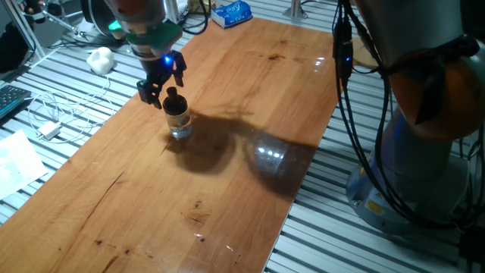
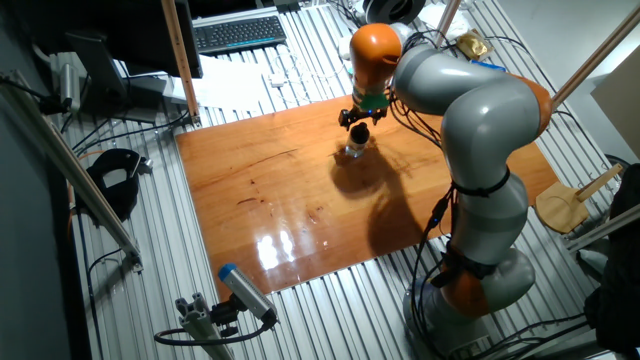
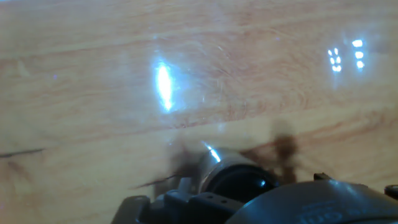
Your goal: Screw the lid onto the jar
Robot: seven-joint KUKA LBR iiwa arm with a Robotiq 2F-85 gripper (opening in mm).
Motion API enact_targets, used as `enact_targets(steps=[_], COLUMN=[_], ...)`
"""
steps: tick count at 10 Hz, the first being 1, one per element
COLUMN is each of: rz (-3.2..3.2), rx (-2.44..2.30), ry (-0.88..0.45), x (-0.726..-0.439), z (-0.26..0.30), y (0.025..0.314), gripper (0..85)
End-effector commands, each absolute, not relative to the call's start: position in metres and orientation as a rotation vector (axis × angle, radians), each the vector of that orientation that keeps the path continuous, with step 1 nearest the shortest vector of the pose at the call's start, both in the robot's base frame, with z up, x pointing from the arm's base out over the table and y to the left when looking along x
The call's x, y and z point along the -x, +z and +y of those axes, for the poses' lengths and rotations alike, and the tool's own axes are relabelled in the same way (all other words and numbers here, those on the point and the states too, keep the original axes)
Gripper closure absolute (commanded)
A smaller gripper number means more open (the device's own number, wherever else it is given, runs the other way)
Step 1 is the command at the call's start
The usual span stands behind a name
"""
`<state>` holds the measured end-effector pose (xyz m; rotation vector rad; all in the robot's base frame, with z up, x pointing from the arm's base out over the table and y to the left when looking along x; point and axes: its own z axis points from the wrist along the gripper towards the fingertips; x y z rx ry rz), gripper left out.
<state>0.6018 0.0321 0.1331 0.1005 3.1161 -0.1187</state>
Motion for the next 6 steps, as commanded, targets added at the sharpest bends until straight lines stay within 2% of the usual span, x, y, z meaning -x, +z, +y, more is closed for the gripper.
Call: enact_targets(steps=[1,4,6], rz=[3.093,3.073,3.054], rx=[0.336,0.547,0.685], ry=[-0.101,-0.068,-0.102], x=[-0.6034,-0.6029,-0.6025], z=[0.0308,0.0312,0.0323], y=[0.1337,0.1329,0.1334], gripper=[0.0,0.0,0.0])
